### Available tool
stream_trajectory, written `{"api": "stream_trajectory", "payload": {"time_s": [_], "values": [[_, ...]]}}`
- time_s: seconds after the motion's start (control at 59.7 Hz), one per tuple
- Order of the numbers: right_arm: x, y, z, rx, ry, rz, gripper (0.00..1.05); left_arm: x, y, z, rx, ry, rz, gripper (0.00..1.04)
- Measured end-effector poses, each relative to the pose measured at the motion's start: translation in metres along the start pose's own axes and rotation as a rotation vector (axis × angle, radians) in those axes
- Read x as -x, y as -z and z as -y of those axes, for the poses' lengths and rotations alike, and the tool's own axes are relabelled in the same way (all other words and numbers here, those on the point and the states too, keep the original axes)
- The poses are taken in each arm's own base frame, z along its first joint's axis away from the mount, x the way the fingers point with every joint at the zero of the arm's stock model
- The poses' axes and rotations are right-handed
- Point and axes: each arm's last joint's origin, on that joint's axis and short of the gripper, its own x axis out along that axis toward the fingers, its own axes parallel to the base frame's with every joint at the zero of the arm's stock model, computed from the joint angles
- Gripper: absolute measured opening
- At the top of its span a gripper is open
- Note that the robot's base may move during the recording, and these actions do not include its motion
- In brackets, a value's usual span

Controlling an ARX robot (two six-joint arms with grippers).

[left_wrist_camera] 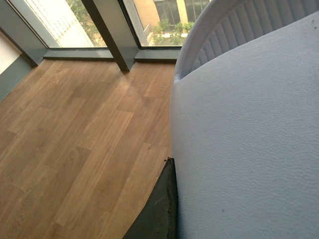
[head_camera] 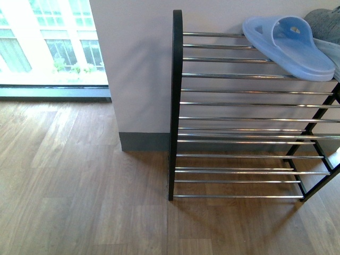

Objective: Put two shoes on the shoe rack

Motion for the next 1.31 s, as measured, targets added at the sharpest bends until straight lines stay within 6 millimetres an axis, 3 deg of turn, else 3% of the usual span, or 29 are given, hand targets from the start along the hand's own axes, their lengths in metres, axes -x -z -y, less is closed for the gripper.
{"api": "stream_trajectory", "payload": {"time_s": [0.201, 0.335, 0.469, 1.306], "values": [[0.0000, 0.0000, 0.0000, 0.000, 0.000, 0.000, 0.51, 0.0000, 0.0000, 0.0000, 0.000, 0.000, 0.000, 0.02], [0.0000, 0.0000, -0.0001, 0.000, -0.004, 0.000, 0.79, 0.0000, 0.0000, -0.0001, 0.000, -0.003, -0.001, 0.02], [0.0000, 0.0000, -0.0001, 0.000, -0.004, 0.000, 0.97, 0.0000, 0.0002, -0.0006, 0.001, -0.008, -0.002, 0.02], [0.0001, 0.0002, -0.0001, 0.000, 0.001, -0.002, 0.96, 0.0004, -0.0007, 0.0009, -0.001, 0.008, 0.006, 0.02]]}}
